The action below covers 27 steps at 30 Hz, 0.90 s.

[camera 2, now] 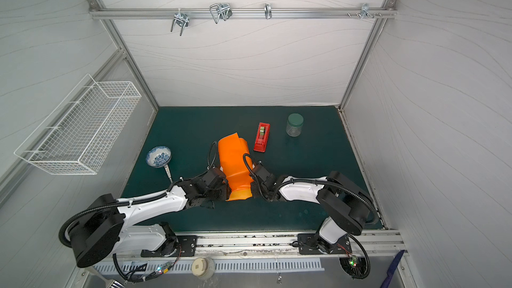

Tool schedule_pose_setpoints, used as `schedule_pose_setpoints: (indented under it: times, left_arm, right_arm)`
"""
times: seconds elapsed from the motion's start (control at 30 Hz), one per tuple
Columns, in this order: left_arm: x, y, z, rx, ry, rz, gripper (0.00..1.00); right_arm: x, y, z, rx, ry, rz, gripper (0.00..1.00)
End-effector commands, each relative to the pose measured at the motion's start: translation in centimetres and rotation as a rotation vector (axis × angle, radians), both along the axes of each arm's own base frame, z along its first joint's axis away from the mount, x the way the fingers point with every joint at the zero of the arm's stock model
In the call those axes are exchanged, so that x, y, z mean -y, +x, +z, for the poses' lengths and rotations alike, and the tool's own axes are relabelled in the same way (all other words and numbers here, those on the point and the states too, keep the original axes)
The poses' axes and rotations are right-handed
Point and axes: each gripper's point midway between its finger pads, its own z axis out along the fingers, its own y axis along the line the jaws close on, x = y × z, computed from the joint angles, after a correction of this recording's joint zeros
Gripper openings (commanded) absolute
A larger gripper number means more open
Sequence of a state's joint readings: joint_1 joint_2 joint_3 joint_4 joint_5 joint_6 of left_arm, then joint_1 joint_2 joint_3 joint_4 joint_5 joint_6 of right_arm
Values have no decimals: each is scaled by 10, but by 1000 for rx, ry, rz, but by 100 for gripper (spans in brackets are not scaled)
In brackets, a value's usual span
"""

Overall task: Wrap the gift box in paper
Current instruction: 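Lower the box onto the table and open both grippers, drawing back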

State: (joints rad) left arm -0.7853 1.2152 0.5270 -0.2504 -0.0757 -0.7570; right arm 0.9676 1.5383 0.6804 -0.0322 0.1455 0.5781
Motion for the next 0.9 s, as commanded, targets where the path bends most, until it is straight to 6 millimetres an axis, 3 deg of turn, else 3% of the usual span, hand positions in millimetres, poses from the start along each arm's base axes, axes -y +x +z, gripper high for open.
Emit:
schedule_pose_setpoints:
  times: [0.0,0.13,0.3,0.47,0.63,0.73,0.87]
  left_arm:
    - [-2,2,22,36,-27,-5,58]
    - [-11,8,47,77,-42,-14,65]
    - [-17,19,80,151,-5,-59,71]
    - [-11,30,107,242,91,-213,98]
    - [9,42,131,374,223,-469,97]
    - [28,37,127,451,347,-747,98]
    - [38,40,99,469,476,-989,97]
  right_arm:
    - [1,-6,16,5,56,45,40]
    - [5,-19,31,-7,104,121,51]
    - [13,-23,50,-40,198,172,56]
    - [26,-9,62,-69,261,121,69]
    - [49,7,56,-163,335,6,71]
    - [62,18,48,-195,345,-62,70]
    - [65,27,39,-228,334,-89,67]
